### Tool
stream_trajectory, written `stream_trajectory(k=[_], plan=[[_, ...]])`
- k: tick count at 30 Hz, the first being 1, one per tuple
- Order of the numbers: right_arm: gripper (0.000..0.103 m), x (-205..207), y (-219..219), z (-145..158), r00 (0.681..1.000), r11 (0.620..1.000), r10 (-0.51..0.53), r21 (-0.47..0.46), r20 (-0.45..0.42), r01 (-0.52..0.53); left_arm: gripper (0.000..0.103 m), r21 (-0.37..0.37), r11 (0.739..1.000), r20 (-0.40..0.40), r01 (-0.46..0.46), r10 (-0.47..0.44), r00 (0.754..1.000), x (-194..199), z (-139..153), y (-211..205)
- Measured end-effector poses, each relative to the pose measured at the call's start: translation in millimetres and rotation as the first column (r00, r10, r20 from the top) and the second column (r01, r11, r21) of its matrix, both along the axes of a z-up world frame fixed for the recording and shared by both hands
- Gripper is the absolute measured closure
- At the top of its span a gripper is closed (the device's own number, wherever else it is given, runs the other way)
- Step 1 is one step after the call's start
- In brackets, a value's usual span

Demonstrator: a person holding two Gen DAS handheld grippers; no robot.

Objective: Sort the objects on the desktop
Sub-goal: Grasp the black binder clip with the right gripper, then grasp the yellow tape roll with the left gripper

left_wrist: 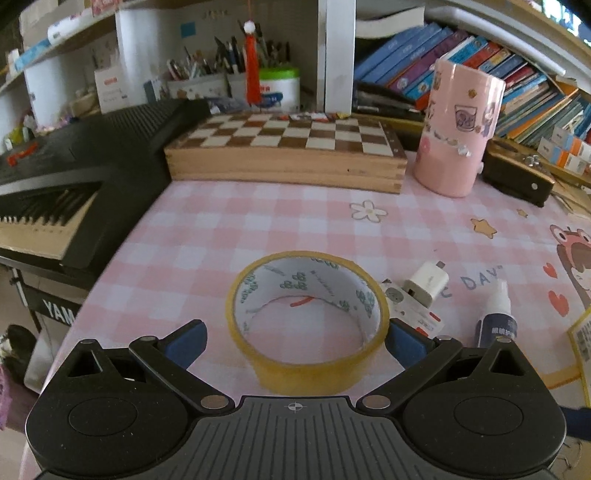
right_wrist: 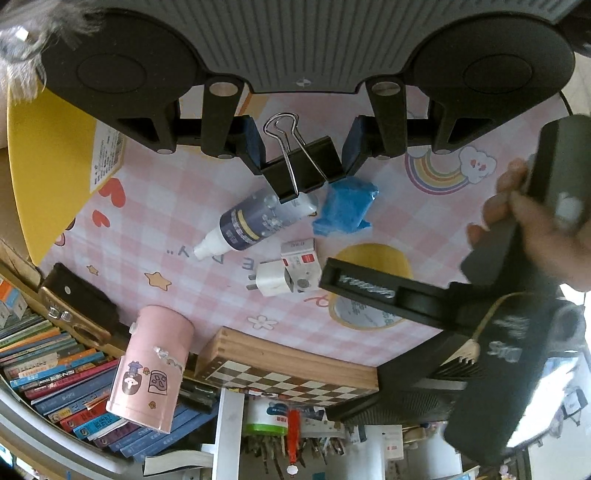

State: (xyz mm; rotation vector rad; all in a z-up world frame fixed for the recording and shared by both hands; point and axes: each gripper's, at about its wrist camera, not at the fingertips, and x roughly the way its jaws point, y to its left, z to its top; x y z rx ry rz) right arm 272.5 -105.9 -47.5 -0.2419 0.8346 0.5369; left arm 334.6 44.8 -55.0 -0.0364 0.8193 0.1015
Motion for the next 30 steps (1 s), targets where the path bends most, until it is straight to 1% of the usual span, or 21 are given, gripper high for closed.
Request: stream_trajectory(k=[6,8,9,10,13,17,22,26,30], plan=[[0.06,-1.4,1.3,-1.3,1.0,1.0,0.012,-0.007,-0.005,-0.012,0.001,-0.007,1.0,-0.002,-0.005,0.005,1.0,9.8,-7.8,1.4],[0.06,-1.5,1.5,-1.4,1.0,1.0,0.01,-0.009,-0.006,-0.01,0.001,-0.006,1.0,0.009,-0.002,0.002,1.0,10.7,-8.4,1.3],[0.06,-1.6,1.5,-1.4,1.0,1.0,0.007,-0.009,-0.007,-0.008,0.003,-0.004,1.0,0.013,0.004,-0.004,1.0,10.5,-8.3,1.1],[0.06,-1.8,1.3,-1.4,1.0,1.0,0.004,-0.009,-0.008,-0.004,0.011,-0.006,1.0,0.019,0.017,-0.017,1.0,9.9,-7.9,0.8],[0.06,-3.9,1.8,-0.8,1.0,1.0,-0.007,-0.004,-0.006,0.007,0.012,-0.002,0.999,0.013,0.032,-0.032,0.999,6.5,-4.8,0.1],[0.06,-10.5,3.1,2.5,1.0,1.0,-0.02,0.001,0.008,0.02,0.012,-0.011,0.999,0.042,0.041,-0.04,0.998,-10.1,7.7,3.6],[0.06,-22.7,2.7,9.9,0.998,0.998,-0.055,0.011,0.024,0.054,0.012,-0.069,0.997,0.102,0.04,-0.033,0.994,-42.8,34.4,14.2],[0.06,-34.8,2.6,16.8,0.996,0.996,-0.081,0.025,0.035,0.08,0.012,-0.064,0.996,0.137,0.056,-0.046,0.989,-72.3,51.4,17.8],[0.06,-51.0,4.1,24.3,0.994,0.995,-0.096,0.034,0.053,0.094,0.011,-0.074,0.994,0.165,0.075,-0.062,0.984,-102.6,64.8,21.0]])
